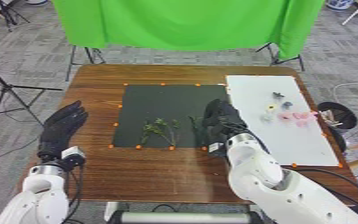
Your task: Arrange flowers
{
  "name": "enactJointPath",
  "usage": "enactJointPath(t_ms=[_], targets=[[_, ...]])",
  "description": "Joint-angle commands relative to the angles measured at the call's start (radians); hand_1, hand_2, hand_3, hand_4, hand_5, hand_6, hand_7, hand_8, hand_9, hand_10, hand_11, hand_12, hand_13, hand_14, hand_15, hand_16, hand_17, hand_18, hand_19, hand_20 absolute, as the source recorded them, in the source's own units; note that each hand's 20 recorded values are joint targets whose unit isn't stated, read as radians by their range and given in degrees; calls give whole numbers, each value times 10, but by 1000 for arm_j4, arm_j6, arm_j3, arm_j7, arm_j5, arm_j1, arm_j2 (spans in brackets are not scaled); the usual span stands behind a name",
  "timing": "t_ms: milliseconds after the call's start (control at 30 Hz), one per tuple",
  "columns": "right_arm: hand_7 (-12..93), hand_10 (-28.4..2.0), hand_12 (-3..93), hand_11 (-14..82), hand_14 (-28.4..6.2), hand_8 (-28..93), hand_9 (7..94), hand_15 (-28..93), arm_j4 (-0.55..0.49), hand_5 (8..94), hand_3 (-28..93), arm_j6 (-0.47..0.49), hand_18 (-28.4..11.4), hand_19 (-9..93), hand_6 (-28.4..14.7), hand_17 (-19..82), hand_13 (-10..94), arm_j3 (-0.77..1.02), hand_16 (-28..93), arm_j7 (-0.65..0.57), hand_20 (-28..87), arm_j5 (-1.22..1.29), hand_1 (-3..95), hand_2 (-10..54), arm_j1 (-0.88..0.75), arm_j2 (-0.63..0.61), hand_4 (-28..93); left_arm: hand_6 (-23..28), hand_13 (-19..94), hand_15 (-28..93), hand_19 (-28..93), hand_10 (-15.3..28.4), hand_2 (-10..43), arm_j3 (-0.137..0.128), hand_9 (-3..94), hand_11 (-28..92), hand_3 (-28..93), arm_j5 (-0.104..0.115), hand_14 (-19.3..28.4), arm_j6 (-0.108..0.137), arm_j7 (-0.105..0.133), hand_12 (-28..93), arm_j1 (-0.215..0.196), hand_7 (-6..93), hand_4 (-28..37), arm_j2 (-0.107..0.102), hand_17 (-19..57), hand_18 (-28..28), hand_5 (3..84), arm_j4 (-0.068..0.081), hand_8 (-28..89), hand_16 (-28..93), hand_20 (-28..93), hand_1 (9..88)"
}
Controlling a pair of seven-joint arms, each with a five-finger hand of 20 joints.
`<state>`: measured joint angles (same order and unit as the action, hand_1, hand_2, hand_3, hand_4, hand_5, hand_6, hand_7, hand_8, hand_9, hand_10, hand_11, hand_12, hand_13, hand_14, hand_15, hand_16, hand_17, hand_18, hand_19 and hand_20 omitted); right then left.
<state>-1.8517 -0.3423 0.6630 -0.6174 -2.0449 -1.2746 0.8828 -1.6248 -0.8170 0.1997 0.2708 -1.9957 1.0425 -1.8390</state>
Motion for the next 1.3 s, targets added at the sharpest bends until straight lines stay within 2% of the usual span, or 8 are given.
enactJointPath(t_ms=[33, 233, 400, 800, 1000, 1200, 1300], targets=[[483, -124, 347, 79, -3, 40, 935, 576, -4, 695, 592, 26, -44, 831, -30, 758, 937, -4, 206, -5, 438, -14, 644, -95, 3, -15, -63, -1, 362, 217, 112, 120, -52, 2, 416, 202, 719, 0, 138, -13, -6, 102, 3, 194, -142, 1, 148, 109, 491, 4, -95, -20, 272, 402], [474, -107, 355, 71, -4, 41, 918, 568, -9, 683, 605, 59, -45, 834, -28, 753, 937, 3, 211, -10, 432, 0, 633, -95, 0, -17, -61, -1, 362, 216, 114, 119, -52, 4, 416, 202, 719, -2, 138, -13, -6, 102, 6, 193, -143, 2, 147, 110, 490, 4, -95, -19, 270, 402], [434, -105, 353, 69, -5, 60, 904, 557, -12, 691, 613, 76, -45, 836, -27, 747, 937, 8, 219, -15, 423, 8, 624, -95, -3, -17, -63, -1, 363, 216, 113, 119, -50, 3, 416, 202, 716, -2, 138, -10, -4, 102, 2, 194, -144, 4, 146, 110, 491, 2, -95, -19, 268, 405], [374, -113, 347, 64, -9, 85, 868, 527, -20, 669, 612, 114, -49, 833, -30, 731, 937, 15, 246, -25, 424, 15, 605, -95, -3, -19, -61, -2, 363, 217, 114, 120, -50, 3, 417, 203, 717, -3, 138, -10, -6, 102, 1, 195, -142, 5, 145, 110, 490, 1, -96, -19, 267, 406], [311, -115, 339, 58, -9, 108, 851, 523, -25, 661, 601, 123, -51, 833, -24, 728, 937, 18, 254, -29, 426, 15, 592, -95, -2, -21, -50, -5, 363, 217, 114, 120, -50, 2, 417, 203, 717, -3, 138, -10, -6, 102, -2, 198, -143, 5, 145, 111, 491, -1, -97, -19, 266, 406], [281, -127, 296, 72, -9, 128, 800, 520, -36, 651, 599, 150, -53, 836, -17, 724, 937, 27, 259, -37, 428, 28, 568, -95, -4, -23, -44, -9, 363, 220, 114, 118, -49, 0, 417, 204, 716, -3, 140, -11, -8, 102, -4, 201, -142, 6, 143, 111, 494, -2, -98, -18, 265, 407], [261, -136, 248, 120, -10, 132, 764, 519, -45, 640, 614, 159, -53, 840, -12, 722, 937, 36, 263, -40, 426, 34, 539, -95, -8, -26, -47, -10, 363, 221, 114, 118, -49, -1, 417, 203, 715, -3, 140, -9, -7, 102, -8, 203, -142, 6, 143, 112, 494, -4, -98, -18, 265, 408]])
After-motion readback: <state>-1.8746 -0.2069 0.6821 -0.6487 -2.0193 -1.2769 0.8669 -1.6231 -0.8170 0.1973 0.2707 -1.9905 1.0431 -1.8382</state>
